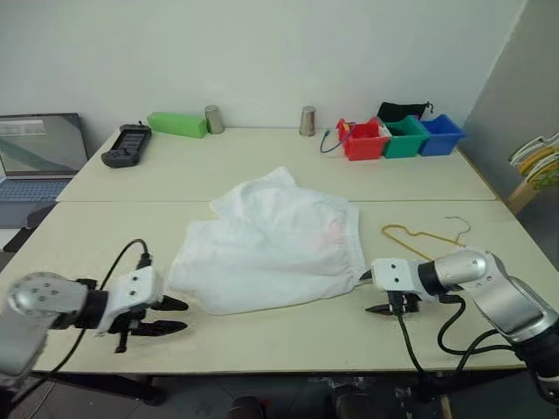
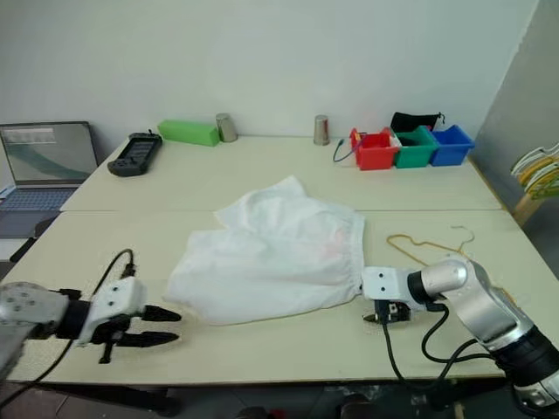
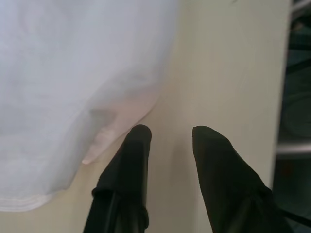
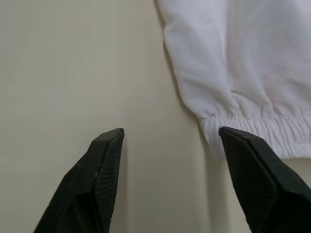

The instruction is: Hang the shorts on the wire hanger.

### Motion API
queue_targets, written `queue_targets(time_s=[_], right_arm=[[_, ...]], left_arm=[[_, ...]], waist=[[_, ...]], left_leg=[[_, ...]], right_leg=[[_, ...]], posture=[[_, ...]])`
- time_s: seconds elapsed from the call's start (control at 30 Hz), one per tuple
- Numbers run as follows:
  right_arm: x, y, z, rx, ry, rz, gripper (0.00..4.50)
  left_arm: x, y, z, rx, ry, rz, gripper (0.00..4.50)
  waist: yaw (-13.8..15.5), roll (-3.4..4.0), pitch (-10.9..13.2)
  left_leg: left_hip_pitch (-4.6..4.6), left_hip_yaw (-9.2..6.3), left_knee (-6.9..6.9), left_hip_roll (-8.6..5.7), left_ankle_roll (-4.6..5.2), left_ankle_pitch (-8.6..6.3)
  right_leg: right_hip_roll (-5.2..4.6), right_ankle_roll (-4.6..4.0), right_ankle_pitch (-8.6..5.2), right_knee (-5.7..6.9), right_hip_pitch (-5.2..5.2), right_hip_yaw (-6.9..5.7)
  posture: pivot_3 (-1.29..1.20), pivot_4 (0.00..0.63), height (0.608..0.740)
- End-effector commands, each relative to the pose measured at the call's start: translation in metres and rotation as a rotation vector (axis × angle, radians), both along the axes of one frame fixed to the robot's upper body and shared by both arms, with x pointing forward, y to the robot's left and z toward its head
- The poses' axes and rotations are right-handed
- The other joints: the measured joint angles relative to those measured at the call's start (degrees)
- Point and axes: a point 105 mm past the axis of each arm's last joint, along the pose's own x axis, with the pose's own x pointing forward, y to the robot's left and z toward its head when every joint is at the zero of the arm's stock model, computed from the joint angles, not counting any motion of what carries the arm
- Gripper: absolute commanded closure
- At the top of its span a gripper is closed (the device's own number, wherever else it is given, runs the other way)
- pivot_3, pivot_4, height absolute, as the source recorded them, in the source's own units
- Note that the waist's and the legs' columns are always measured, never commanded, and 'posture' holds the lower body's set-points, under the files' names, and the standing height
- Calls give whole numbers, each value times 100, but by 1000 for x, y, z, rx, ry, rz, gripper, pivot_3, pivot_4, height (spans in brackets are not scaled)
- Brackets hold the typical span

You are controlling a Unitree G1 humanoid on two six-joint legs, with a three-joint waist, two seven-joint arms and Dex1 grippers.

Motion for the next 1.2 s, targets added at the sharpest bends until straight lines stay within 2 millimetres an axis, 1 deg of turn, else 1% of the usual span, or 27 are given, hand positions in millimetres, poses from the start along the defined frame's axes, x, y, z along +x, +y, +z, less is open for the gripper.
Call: queue_targets(time_s=[0.03, 0.07, 0.1, 0.13, 0.17, 0.2, 0.33, 0.4, 0.5, 0.57, 0.67, 0.77, 0.8, 0.83, 0.87, 1.0, 1.03, 1.2], right_arm=[[-1, 7, 24, 33, -53, 34, 336], [-1, 8, 26, 36, -53, 37, 5], [0, 10, 27, 38, -58, 41, 0], [0, 13, 28, 39, -67, 48, 0], [1, 15, 28, 39, -71, 59, 0], [1, 17, 27, 38, -74, 66, 0], [5, 21, 17, 21, -87, 83, 0], [11, 22, 10, 15, -109, 72, 0], [23, 23, -6, -11, -105, 55, 0], [30, 25, -12, -18, -107, 47, 0], [38, 24, -21, -50, -107, 41, 0], [37, 18, -32, -100, -92, 78, 0], [37, 17, -34, -96, -63, 64, 0], [38, 17, -35, -87, -40, 44, 359], [41, 16, -34, -73, -23, 10, 359], [48, 16, -30, -51, -1, -38, 359], [48, 16, -29, -49, 2, -40, 534], [53, 18, -27, -45, -5, -55, 1914]], left_arm=[[3, -2, 43, -43, -32, 35, 1995], [5, -1, 46, -43, -38, 45, 1679], [8, 0, 48, -42, -50, 56, 1431], [12, 2, 49, -37, -68, 66, 1296], [18, 3, 46, -21, -109, 75, 946], [23, 3, 43, -10, -135, 78, 752], [25, -2, 19, 61, -182, 11, 32], [32, -7, 6, 68, -217, 8, 32], [45, -11, -16, 76, -251, 31, 32], [50, -12, -26, 74, -242, 34, 32], [49, -10, -39, 102, -213, 22, 32], [42, -8, -51, 131, -167, -34, 32], [42, -9, -54, 126, -159, -34, 32], [42, -10, -55, 120, -156, -35, 387], [43, -10, -56, 117, -161, -35, 399], [46, -11, -53, 103, -171, -32, 1075], [47, -11, -52, 104, -171, -34, 1269], [50, -8, -50, 109, -174, -33, 2429]], waist=[[1, 4, 3], [-1, 12, 8], [-2, 16, 11], [0, 18, 12], [1, 18, 13], [3, 19, 14], [9, 16, 13], [15, 14, 14], [27, 13, 17], [23, 12, 18], [-1, 9, 18], [0, 9, 17], [3, 7, 16], [5, 3, 14], [8, 0, 12], [6, -3, 9], [6, -3, 9], [6, -3, 9]], left_leg=[[1, -2, 0, 2, 0, 0], [11, -2, -2, 2, 0, 0], [20, 0, -1, 1, 0, 0], [21, 1, -1, 1, 0, 0], [21, 3, 1, 0, 0, 0], [20, 3, 3, 0, 0, 0], [18, 7, 2, 0, -1, 0], [13, 9, -1, 0, -1, 0], [4, 9, -4, 0, -1, -1], [2, 10, -2, -1, 0, -1], [2, 11, 0, -1, 0, -1], [8, 13, -3, 0, 0, -1], [12, 13, -3, 0, 0, -1], [13, 12, -2, 0, 0, -1], [14, 12, -2, 0, 0, -1], [32, 11, 3, 0, 0, 0], [32, 10, 6, 0, 1, 0], [32, 12, 12, 0, 1, 3]], right_leg=[[3, 0, 0, 1, 0, -2], [3, -2, -1, 3, 3, -1], [4, -13, -8, 3, 9, 1], [3, -32, -18, 2, 10, 3], [3, -33, -19, 2, 11, 5], [4, -33, -18, 3, 11, 5], [4, -30, -16, -1, 12, 9], [4, -7, -3, -2, 6, 9], [4, -9, -3, 0, -2, 8], [4, -8, -2, -1, -4, 9], [4, -6, 0, 0, -3, 12], [4, -6, -1, 0, -2, 12], [4, -6, -1, 0, 2, 12], [4, -6, -1, 0, 4, 12], [4, -6, -1, 0, 6, 12], [4, -19, -1, 0, 27, 13], [4, -25, 1, 0, 28, 14], [4, -28, 5, 0, 27, 17]], posture=[[3, 59, 740], [3, 59, 740], [18, 58, 740], [18, 58, 740], [18, 58, 740], [18, 58, 740], [20, 63, 740], [20, 63, 740], [7, 69, 740], [7, 69, 740], [7, 69, 740], [-1, 70, 740], [1, 73, 740], [1, 73, 740], [1, 73, 740], [-4, 78, 740], [-4, 78, 740], [1, 75, 740]])
